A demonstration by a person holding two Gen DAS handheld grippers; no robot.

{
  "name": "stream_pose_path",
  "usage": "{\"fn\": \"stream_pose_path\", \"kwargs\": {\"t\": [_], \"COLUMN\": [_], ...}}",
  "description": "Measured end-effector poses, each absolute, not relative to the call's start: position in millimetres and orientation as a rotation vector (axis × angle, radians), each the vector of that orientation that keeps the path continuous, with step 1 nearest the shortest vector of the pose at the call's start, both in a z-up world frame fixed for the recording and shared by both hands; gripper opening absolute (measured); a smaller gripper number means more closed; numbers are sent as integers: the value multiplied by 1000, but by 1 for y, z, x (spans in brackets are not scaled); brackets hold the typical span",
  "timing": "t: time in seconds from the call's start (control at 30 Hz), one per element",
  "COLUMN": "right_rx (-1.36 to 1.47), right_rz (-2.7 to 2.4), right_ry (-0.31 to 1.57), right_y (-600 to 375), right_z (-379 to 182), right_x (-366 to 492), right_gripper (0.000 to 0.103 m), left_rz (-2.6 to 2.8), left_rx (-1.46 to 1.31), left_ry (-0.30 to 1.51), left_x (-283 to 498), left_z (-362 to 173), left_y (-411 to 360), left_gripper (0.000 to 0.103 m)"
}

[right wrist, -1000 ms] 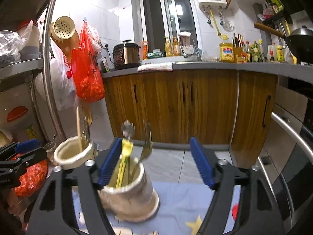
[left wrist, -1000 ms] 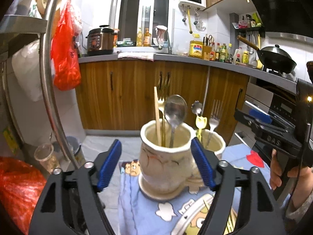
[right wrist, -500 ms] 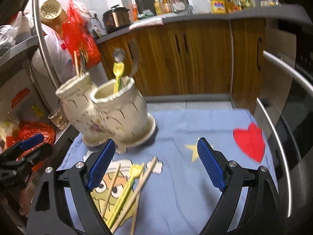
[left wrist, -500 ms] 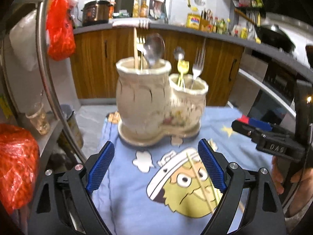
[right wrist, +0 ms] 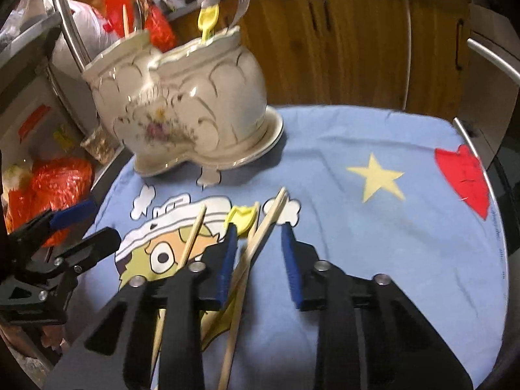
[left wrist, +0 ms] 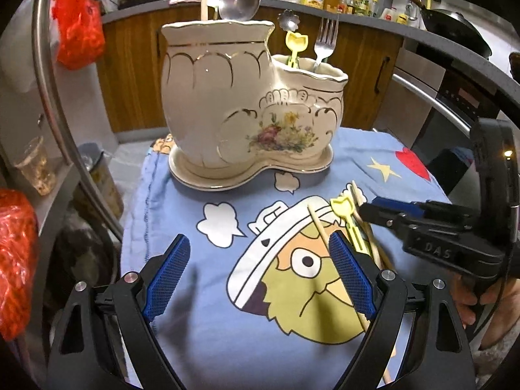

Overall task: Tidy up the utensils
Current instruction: 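Move both tools back over the chopsticks on the cloth, then grasp a wooden chopstick with the left tool while the right tool grasps another chopstick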

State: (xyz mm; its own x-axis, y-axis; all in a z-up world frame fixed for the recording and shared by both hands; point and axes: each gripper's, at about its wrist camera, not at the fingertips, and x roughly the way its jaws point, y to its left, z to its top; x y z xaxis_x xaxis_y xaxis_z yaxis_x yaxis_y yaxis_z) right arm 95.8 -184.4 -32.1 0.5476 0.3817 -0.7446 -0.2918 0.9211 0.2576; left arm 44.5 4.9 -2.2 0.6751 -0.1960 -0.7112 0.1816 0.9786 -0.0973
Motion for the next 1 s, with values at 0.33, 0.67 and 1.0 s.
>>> {"fn": "stream_pose_path", "kwargs": {"t": [0.33, 0.67, 1.0], "right_rx": [179, 274, 212], "right_rz": [421, 427, 407], "right_ry": [934, 876, 804], "right_y": [-187, -218, -227], "right_z": [-38, -27, -17], "right_x": [102, 91, 79], "right_gripper": [8, 5, 5], "left_rz": [-229, -305, -348], "left_rx": [4, 45, 105], "left_ry": [813, 871, 955], "left_x": [46, 48, 54], "left_z": [-4, -12, -24], "left_y": [-5, -36, -62], "left_gripper": [87, 80, 28]}}
